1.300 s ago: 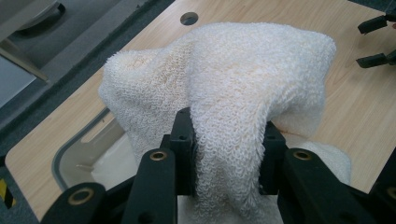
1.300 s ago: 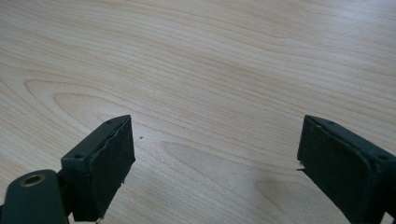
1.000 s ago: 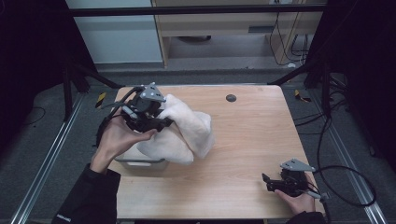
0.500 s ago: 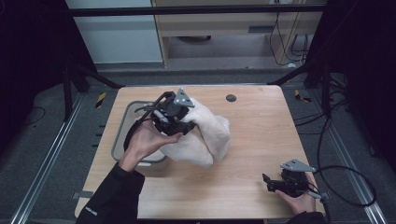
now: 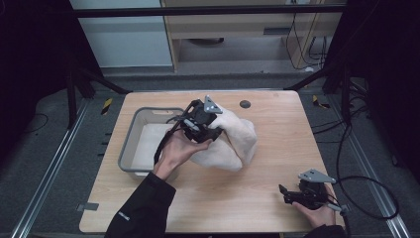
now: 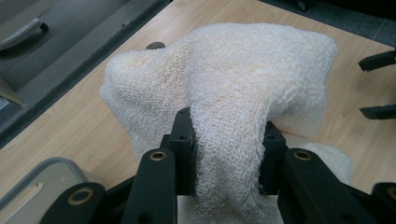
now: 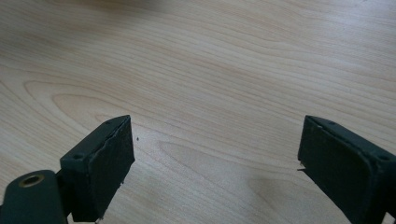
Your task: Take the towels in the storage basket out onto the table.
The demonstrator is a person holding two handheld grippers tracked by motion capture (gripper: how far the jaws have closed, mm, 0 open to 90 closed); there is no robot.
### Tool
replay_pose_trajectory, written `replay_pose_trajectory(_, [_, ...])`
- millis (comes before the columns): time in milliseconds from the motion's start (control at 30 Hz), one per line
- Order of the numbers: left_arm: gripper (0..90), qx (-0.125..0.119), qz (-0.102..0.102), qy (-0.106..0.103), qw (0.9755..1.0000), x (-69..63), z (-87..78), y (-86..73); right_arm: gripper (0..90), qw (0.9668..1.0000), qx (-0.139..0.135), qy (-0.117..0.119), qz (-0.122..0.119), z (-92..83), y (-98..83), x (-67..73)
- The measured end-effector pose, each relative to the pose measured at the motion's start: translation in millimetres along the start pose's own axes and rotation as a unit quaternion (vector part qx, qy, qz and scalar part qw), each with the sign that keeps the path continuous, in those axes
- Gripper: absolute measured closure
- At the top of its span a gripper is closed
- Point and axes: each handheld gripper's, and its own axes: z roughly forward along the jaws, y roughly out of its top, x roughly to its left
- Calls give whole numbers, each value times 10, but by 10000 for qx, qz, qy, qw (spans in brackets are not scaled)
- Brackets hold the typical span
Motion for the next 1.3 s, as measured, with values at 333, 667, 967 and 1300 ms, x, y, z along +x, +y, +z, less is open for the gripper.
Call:
replay_pose_trajectory(333, [667, -48, -187, -54, 9998, -92, 442, -118, 105, 10000, 10, -2, 17, -2, -6, 1])
replay_pose_trajectory(667, [655, 284, -139, -159, 9994, -207, 740, -324, 105, 10000, 32, -26, -32, 0, -12, -3])
replay_pose_trajectory(967, [614, 508, -248, -302, 9979, -211, 923, -516, 105, 10000, 60, -19, -11, 5, -15, 6])
replay_pose_trajectory(1300, [536, 666, -182, -364, 9969, -240, 988, -646, 103, 10000, 75, -21, 2, 9, -19, 5])
